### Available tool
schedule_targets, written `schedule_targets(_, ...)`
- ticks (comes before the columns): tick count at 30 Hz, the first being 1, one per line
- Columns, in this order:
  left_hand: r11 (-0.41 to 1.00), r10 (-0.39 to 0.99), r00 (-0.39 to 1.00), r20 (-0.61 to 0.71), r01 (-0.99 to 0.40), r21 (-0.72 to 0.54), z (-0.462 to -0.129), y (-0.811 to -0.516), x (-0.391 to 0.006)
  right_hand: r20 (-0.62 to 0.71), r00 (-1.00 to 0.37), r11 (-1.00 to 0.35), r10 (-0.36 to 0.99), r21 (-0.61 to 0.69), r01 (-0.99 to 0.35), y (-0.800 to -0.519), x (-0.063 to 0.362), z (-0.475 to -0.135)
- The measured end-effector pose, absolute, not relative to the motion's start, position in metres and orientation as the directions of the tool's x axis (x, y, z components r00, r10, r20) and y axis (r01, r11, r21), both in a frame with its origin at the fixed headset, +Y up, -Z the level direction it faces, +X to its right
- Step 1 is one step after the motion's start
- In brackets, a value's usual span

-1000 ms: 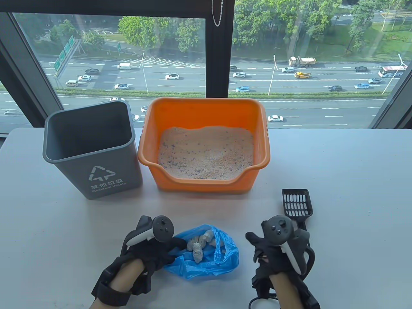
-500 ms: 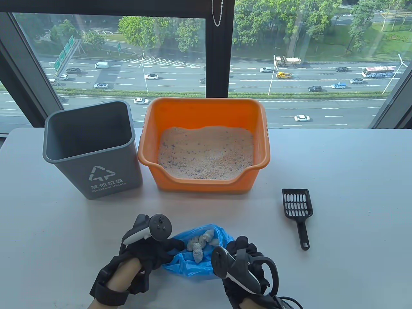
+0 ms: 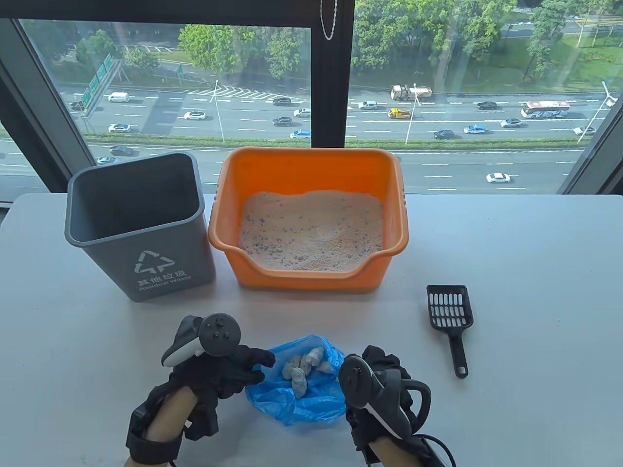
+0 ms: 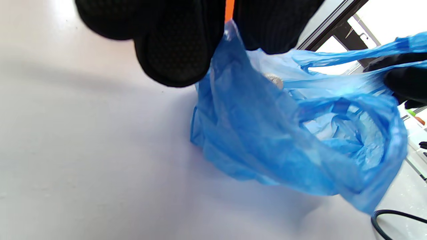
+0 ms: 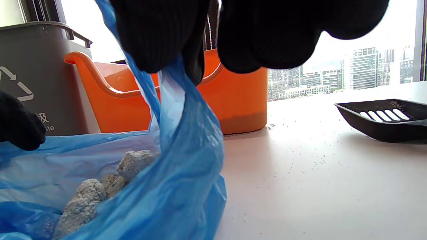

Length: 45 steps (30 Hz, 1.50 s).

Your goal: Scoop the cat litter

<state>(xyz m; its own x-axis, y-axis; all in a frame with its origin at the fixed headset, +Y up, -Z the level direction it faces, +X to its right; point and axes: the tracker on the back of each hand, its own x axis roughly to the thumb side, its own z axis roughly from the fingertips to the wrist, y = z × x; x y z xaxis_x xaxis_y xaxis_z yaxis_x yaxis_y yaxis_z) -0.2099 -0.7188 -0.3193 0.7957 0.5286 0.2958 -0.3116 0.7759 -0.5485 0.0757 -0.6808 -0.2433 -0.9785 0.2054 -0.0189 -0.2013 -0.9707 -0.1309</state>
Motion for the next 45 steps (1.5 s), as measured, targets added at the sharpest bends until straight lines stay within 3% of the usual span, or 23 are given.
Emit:
schedule_targets(5, 0.751, 0.612, 0.679, 0.406, -0.336, -0.569, -0.310, -0.703, -0.207, -0.033, -0.968, -0.960, 0.249, -0.144, -0.242, -0.676, 0.084, -0.246)
schedule_targets(16, 0.895, 0.190, 0.848, 0.495, 0.058, -0.442, -0.277, -0.721, -0.145, -0.047, -0.955, -0.947, 0.291, -0.155, -0.281, -0.674, 0.093, -0.249)
schedule_targets(20, 0.913, 0.143, 0.853, 0.502, 0.082, -0.399, -0.275, -0.721, -0.138, -0.047, -0.952, -0.942, 0.303, -0.168, -0.292, -0.672, 0.095, -0.248)
schedule_targets(24, 0.929, 0.196, 0.851, 0.487, -0.002, -0.369, -0.277, -0.703, -0.149, -0.047, -0.941, -0.924, 0.335, -0.210, -0.319, -0.666, 0.099, -0.248)
schedule_targets(31, 0.931, 0.323, 0.839, 0.438, -0.364, 0.010, -0.268, -0.636, -0.196, -0.002, -0.924, -0.865, 0.382, -0.352, -0.357, -0.622, 0.102, -0.249)
schedule_targets(37, 0.800, 0.420, 0.771, 0.479, -0.564, 0.206, -0.259, -0.605, -0.204, 0.124, -0.886, -0.794, 0.447, -0.401, -0.457, -0.594, 0.077, -0.257)
schedule_targets(40, 0.730, 0.508, 0.726, 0.463, -0.648, 0.215, -0.267, -0.604, -0.206, 0.263, -0.830, -0.769, 0.492, -0.316, -0.556, -0.587, 0.059, -0.266)
schedule_targets(45, 0.489, 0.763, 0.496, 0.414, -0.862, 0.133, -0.291, -0.626, -0.215, 0.330, -0.730, -0.721, 0.598, -0.177, -0.670, -0.589, 0.043, -0.280)
